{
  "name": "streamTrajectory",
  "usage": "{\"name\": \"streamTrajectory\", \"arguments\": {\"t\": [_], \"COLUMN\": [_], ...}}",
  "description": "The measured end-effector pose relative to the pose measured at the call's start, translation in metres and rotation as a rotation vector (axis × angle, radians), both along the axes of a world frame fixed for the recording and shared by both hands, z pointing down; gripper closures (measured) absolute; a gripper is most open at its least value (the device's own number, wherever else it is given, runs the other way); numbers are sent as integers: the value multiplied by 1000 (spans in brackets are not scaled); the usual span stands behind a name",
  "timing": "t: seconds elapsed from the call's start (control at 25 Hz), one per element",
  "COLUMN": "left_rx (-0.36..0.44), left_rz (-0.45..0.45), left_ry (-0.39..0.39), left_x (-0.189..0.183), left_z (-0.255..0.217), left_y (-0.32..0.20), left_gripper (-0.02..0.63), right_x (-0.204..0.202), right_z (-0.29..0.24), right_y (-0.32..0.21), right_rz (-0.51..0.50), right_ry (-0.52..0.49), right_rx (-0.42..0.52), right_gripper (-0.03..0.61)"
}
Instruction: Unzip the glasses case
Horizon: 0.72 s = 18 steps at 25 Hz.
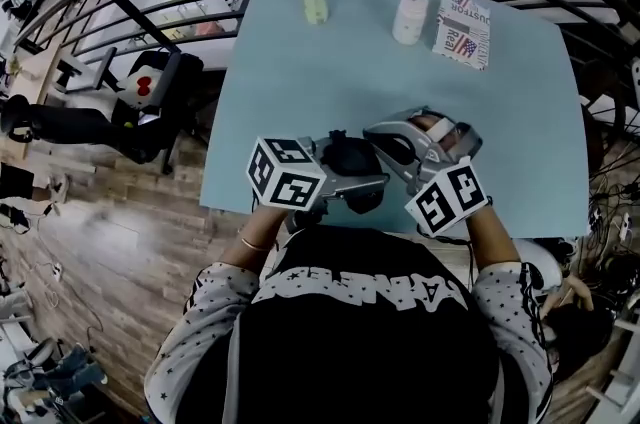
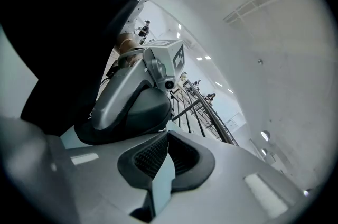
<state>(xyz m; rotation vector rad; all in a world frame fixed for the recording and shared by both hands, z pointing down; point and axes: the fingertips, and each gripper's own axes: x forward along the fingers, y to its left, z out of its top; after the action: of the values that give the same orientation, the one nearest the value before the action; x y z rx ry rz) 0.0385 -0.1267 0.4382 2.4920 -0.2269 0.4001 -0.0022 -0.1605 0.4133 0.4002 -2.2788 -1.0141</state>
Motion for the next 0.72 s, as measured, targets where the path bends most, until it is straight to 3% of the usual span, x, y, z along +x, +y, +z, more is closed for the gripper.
{"name": "streamTrajectory", "arguments": {"t": [0.52,0.72], "left_rx": [5,40], "left_rz": [82,121], "left_ry": [-76,-156], "left_x": [8,9], "left_z": [11,23], "left_y": [5,6], "left_gripper": [614,614], "right_x": [5,5], "right_z": [3,5], "right_y": [0,-1], "right_rz": [-2,-11], "right_ry": [68,119], "right_rx": [64,106], "right_gripper": [568,568]}}
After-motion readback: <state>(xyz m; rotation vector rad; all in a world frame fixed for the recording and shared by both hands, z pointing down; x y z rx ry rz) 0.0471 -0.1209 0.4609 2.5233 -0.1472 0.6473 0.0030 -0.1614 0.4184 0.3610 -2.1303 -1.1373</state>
